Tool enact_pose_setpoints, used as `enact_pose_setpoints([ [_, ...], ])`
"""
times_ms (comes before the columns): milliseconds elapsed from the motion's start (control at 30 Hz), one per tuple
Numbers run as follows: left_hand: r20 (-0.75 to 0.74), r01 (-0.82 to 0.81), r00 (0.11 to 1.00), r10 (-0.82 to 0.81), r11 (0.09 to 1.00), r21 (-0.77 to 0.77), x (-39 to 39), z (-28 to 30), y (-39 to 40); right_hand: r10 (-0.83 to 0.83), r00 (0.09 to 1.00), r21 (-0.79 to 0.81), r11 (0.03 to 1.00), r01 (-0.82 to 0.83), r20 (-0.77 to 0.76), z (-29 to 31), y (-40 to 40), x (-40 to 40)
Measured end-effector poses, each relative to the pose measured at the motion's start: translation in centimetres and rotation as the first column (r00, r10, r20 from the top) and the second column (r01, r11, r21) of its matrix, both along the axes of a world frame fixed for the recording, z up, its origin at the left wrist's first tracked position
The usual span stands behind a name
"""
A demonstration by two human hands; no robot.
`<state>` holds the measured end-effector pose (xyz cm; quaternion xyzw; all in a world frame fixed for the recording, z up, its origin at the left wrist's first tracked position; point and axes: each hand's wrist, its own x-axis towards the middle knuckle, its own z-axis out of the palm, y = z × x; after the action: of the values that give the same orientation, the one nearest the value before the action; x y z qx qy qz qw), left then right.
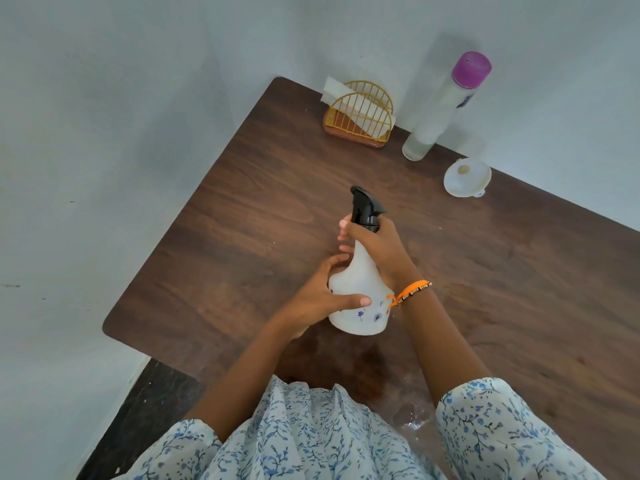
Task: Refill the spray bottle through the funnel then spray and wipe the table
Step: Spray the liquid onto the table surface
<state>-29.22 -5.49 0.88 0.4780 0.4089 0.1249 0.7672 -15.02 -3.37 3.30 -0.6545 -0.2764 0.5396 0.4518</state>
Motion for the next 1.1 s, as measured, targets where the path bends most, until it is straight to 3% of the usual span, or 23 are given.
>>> enact_pose_setpoints([
  [133, -0.058, -0.017, 0.998, 0.017, 1.0, 0.002, 0.7, 0.2, 0.4, -0.15, 0.988, 0.027, 0.988, 0.149, 0.044, 0.4, 0.2, 0.5],
  [267, -0.14, -0.292, 0.944, 0.3, 0.954, 0.074, 0.1, 0.2, 1.3, 0.117, 0.993, -0.093, 0.989, -0.118, -0.013, 0.8, 0.5, 0.7],
  [433, -0.181, -0.427, 0.876, 0.447, 0.893, 0.141, -0.1, -0.4, 1.6, 0.077, 0.976, -0.311, 0.94, -0.139, -0.204, -0.5, 0.5, 0.8],
  [533, -0.176, -0.443, 0.866, 0.469, 0.88, 0.17, 0.2, -0.4, 1.6, 0.04, 0.969, -0.342, 0.931, -0.124, -0.243, -1.6, 0.4, 0.4],
  [700, -0.184, -0.456, 0.852, 0.491, 0.866, 0.204, 0.3, -0.6, 1.5, -0.026, 0.991, -0.39, 0.921, -0.027, -0.131, -1.8, 1.0, 0.3],
  [900, -0.205, -0.417, 0.867, 0.454, 0.886, 0.201, 0.6, -0.8, 1.5, -0.073, 0.958, -0.425, 0.904, -0.054, -0.279, -1.5, 0.7, 1.0],
  [1100, -0.197, -0.41, 0.873, 0.445, 0.891, 0.196, 0.9, -0.9, 1.4, -0.152, 0.96, -0.433, 0.901, 0.036, -0.235, -1.7, 0.7, 1.4],
])
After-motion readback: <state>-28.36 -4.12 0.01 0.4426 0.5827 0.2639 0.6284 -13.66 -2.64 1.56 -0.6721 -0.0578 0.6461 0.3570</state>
